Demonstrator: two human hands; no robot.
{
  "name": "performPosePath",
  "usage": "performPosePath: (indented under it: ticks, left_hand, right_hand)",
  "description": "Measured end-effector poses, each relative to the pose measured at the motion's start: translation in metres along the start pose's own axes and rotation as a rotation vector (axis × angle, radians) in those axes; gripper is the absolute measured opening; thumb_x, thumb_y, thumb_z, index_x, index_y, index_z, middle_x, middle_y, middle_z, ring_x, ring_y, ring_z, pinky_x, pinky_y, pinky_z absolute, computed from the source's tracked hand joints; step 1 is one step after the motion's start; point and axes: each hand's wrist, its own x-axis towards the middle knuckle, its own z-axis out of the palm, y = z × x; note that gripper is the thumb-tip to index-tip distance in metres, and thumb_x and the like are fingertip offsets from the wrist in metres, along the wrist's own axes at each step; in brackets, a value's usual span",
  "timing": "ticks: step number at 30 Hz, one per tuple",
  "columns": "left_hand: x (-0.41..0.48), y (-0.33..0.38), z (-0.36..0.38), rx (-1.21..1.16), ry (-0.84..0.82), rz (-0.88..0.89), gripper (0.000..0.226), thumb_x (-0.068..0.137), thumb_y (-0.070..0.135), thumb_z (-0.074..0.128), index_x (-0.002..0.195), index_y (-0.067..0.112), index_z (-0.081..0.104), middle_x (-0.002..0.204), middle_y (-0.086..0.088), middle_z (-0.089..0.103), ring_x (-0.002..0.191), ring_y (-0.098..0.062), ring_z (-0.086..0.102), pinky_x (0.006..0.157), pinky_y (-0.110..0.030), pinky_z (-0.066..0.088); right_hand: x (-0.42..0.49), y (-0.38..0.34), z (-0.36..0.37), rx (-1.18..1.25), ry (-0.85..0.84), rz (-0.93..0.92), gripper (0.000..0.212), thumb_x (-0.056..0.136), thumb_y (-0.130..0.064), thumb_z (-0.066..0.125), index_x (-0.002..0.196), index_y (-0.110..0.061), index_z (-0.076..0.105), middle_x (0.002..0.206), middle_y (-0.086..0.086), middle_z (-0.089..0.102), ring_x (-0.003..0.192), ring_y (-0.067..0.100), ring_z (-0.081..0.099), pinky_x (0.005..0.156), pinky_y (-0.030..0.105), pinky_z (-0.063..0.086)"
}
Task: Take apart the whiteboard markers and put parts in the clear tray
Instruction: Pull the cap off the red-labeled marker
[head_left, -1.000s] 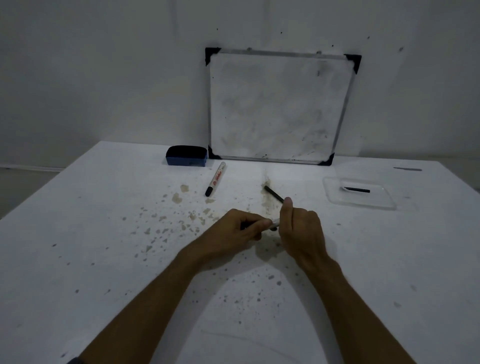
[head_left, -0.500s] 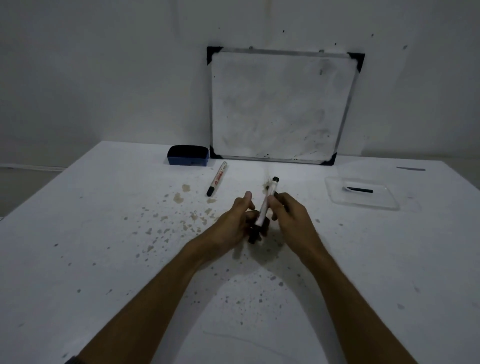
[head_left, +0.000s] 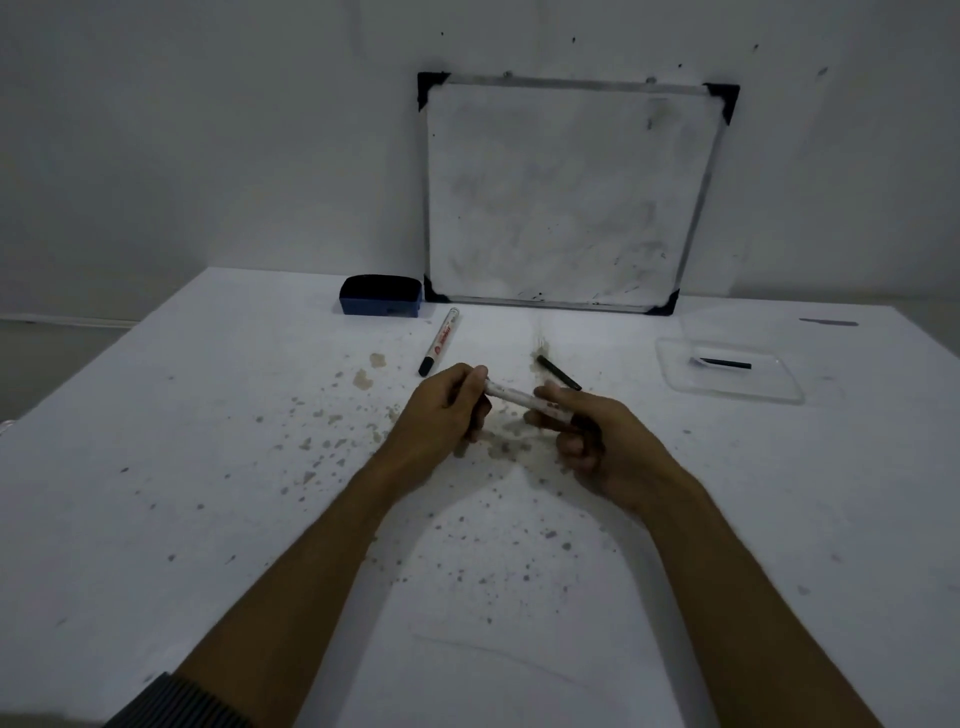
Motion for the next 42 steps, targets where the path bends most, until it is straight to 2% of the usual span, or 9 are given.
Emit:
performPosePath:
  ticks: [2, 8, 14, 17, 21, 23, 25, 34, 42]
  left_hand:
    - [0.001, 0.000, 0.005, -0.035, 0.051, -0.048, 0.039, 0.108, 0.038, 0.045, 0.104, 0.003, 0.062, 0.070, -0.003, 0.061, 0.056, -0.017, 0.056, 0.051, -0.035, 0.046]
    - [-0.008, 0.003, 0.027, -0.063, -0.038, 0.027, 0.024, 0.107, 0.031, 0.051, 0.111, 0.010, 0.060, 0.079, -0.006, 0.068, 0.065, -0.019, 0.064, 0.054, -0.033, 0.053]
    - [-0.005, -0.009, 0.026, 0.475, -0.011, 0.296, 0.024, 0.110, 0.036, 0.035, 0.101, 0.018, 0.049, 0.069, -0.004, 0.059, 0.057, -0.011, 0.051, 0.051, -0.026, 0.042]
    - [0.000, -0.013, 0.025, 0.523, -0.029, 0.281, 0.032, 0.110, 0.038, 0.031, 0.090, 0.018, 0.045, 0.064, 0.000, 0.047, 0.056, -0.011, 0.043, 0.048, -0.024, 0.034]
    - [0.003, -0.009, 0.030, 0.381, -0.035, 0.137, 0.040, 0.109, 0.047, 0.029, 0.084, 0.025, 0.051, 0.069, 0.001, 0.054, 0.055, -0.008, 0.045, 0.058, -0.027, 0.042]
    - [0.010, -0.008, 0.019, 0.128, 0.085, -0.032, 0.047, 0.108, 0.051, 0.033, 0.091, 0.018, 0.063, 0.079, -0.009, 0.064, 0.067, -0.025, 0.058, 0.070, -0.039, 0.051]
    - [0.012, -0.011, 0.003, -0.046, 0.178, -0.150, 0.044, 0.107, 0.050, 0.036, 0.091, 0.017, 0.060, 0.077, -0.006, 0.058, 0.068, -0.022, 0.053, 0.066, -0.034, 0.046]
    - [0.022, -0.036, 0.011, 0.692, 0.057, 0.283, 0.022, 0.103, 0.037, 0.056, 0.107, 0.020, 0.070, 0.103, 0.001, 0.065, 0.096, -0.018, 0.056, 0.085, -0.035, 0.049]
    - [0.025, -0.048, 0.008, 0.749, 0.080, 0.309, 0.024, 0.096, 0.037, 0.066, 0.113, 0.020, 0.071, 0.110, -0.001, 0.065, 0.104, -0.020, 0.057, 0.094, -0.038, 0.047]
  right_hand:
    - [0.001, 0.000, -0.003, 0.289, -0.054, 0.026, 0.020, 0.090, -0.028, 0.072, 0.098, -0.010, 0.072, 0.100, 0.012, 0.074, 0.048, 0.008, 0.047, 0.041, 0.017, 0.042]
    - [0.017, 0.017, 0.006, 0.111, 0.076, -0.275, 0.025, 0.098, -0.021, 0.065, 0.114, -0.004, 0.071, 0.095, 0.008, 0.070, 0.067, 0.012, 0.061, 0.064, 0.022, 0.055]
    - [0.024, 0.025, 0.010, -0.059, 0.176, -0.291, 0.026, 0.100, -0.033, 0.062, 0.105, -0.009, 0.071, 0.081, 0.000, 0.073, 0.062, 0.010, 0.061, 0.060, 0.024, 0.049]
    - [0.027, 0.028, 0.007, -0.052, 0.176, -0.276, 0.025, 0.099, -0.033, 0.063, 0.101, -0.009, 0.071, 0.079, 0.002, 0.069, 0.066, 0.012, 0.060, 0.063, 0.025, 0.048]
    - [0.031, 0.029, 0.010, 0.011, 0.274, -0.328, 0.026, 0.101, -0.027, 0.060, 0.107, -0.003, 0.070, 0.078, 0.004, 0.067, 0.064, 0.011, 0.059, 0.062, 0.023, 0.052]
    - [0.033, 0.023, 0.001, 0.163, 0.356, -0.347, 0.025, 0.103, -0.023, 0.057, 0.105, 0.000, 0.068, 0.077, 0.006, 0.065, 0.064, 0.012, 0.057, 0.060, 0.020, 0.052]
    - [0.032, 0.018, -0.008, 0.214, 0.365, -0.362, 0.025, 0.103, -0.023, 0.057, 0.100, -0.001, 0.067, 0.077, 0.005, 0.064, 0.064, 0.011, 0.057, 0.061, 0.020, 0.052]
    - [0.032, 0.021, -0.002, -0.060, 0.320, -0.366, 0.033, 0.102, -0.030, 0.058, 0.108, 0.001, 0.068, 0.083, 0.005, 0.066, 0.068, 0.012, 0.061, 0.064, 0.024, 0.053]
    - [0.030, 0.020, -0.002, -0.034, 0.298, -0.278, 0.026, 0.099, -0.029, 0.064, 0.102, -0.005, 0.074, 0.080, 0.002, 0.073, 0.069, 0.013, 0.063, 0.072, 0.032, 0.050]
